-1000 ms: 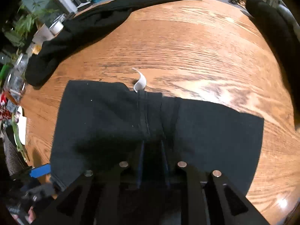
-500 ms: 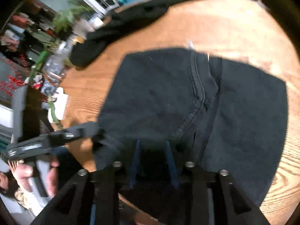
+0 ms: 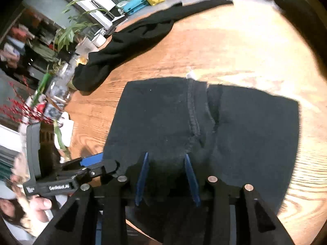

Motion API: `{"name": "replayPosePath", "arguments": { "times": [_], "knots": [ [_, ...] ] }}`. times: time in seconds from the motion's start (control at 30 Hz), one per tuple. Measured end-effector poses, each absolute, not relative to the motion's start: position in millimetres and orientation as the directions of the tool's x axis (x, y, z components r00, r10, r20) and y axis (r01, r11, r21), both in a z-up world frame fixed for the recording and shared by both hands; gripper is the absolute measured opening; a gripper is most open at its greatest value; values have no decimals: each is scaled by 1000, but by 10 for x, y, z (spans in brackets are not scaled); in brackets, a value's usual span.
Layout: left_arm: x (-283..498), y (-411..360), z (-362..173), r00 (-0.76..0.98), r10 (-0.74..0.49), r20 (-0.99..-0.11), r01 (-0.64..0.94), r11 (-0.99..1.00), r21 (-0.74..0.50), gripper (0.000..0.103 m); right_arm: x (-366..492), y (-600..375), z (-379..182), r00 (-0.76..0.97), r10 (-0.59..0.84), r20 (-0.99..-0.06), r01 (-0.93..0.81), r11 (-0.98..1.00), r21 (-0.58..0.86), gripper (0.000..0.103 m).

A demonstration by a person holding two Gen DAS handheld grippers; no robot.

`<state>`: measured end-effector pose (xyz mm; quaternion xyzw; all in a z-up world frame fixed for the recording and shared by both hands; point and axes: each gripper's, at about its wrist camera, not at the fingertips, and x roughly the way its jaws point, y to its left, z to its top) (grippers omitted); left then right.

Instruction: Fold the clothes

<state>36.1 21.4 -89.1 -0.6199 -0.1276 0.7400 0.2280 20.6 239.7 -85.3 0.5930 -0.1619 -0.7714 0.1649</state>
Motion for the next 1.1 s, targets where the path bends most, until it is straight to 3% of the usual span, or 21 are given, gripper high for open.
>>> {"name": "replayPosePath", "arguments": {
  "times": [0.1,0.23,0.37,0.47,0.5,0.6,0.73,0.87,1.03,1.1],
  "knots": [
    [350,133,-864,-134,552,-823,-158,-832,-532,78,261,2458,-1092,-159,-380,-911,34,-925,379,35],
    [464,248,-680,-164,614,-772,-292,-778,-556,78,385,2525,-936,-202,-361,-910,73,-933,354,38],
    [571,539,-732,-148,541,-828,-408,-796,-448,78,256,2464,-752,-336,-204,-919,118,-978,174,39],
    [583,675,-880,-140,435,-890,-435,-834,-339,78,103,2401,-1029,-329,-77,-941,112,-993,42,37],
    [586,692,-891,-141,424,-895,-444,-835,-325,78,57,2381,-1114,-321,-39,-946,112,-994,3,30],
    [563,660,-882,-141,434,-890,-432,-836,-339,78,85,2296,-1382,-299,20,-954,166,-983,-73,29],
    [498,505,-752,-179,520,-835,-400,-814,-421,78,186,2339,-1315,-319,-54,-946,130,-991,13,28],
    [407,459,-706,-202,563,-801,-386,-798,-464,78,216,2322,-1305,-365,-184,-913,128,-981,146,35],
    [388,627,-888,-185,438,-880,-386,-856,-345,78,155,2307,-1902,-296,-186,-937,95,-982,165,37],
    [460,716,-814,-212,449,-868,-441,-837,-325,78,258,2284,-1937,-316,-181,-931,111,-982,153,38]
  ]
}}
